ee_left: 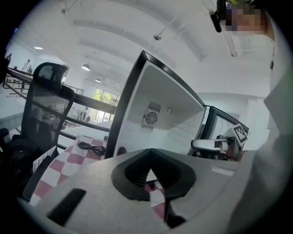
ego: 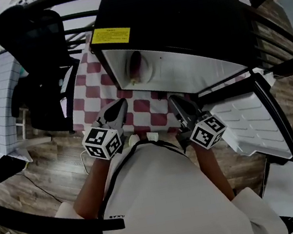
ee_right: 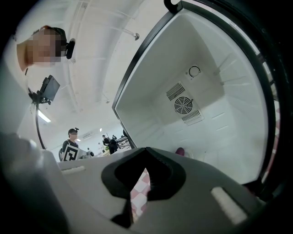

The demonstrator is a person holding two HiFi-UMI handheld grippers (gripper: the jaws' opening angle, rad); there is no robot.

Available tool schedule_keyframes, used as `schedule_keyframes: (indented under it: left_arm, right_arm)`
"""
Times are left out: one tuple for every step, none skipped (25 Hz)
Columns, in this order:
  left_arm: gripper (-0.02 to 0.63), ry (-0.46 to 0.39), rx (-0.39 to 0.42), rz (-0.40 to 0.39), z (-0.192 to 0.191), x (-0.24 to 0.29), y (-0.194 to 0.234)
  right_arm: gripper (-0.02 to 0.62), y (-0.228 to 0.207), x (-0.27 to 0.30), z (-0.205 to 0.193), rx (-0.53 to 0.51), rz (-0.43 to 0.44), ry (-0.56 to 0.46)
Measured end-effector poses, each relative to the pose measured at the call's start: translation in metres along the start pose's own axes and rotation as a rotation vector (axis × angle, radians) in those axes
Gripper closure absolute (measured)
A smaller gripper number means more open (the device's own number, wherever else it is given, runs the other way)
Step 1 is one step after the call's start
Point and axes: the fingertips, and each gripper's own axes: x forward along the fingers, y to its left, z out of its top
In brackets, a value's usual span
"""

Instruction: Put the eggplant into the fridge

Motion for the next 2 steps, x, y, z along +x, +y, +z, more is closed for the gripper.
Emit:
schedule_keyframes:
  left_arm:
    - [0.604, 0.001, -0.002, 0.001, -0.0006, 0.0001, -0.0002]
    - [0.604, 0.002, -0.003, 0.001, -0.0013, 0.0002, -0.0004]
  right_arm:
    - [0.589, -0.0011, -0.0006, -0.0011, 0.004, -0.003, 0.002]
    - [0.589, -0.0022, -0.0012, -0.0022, 0.008, -0.005, 0.004]
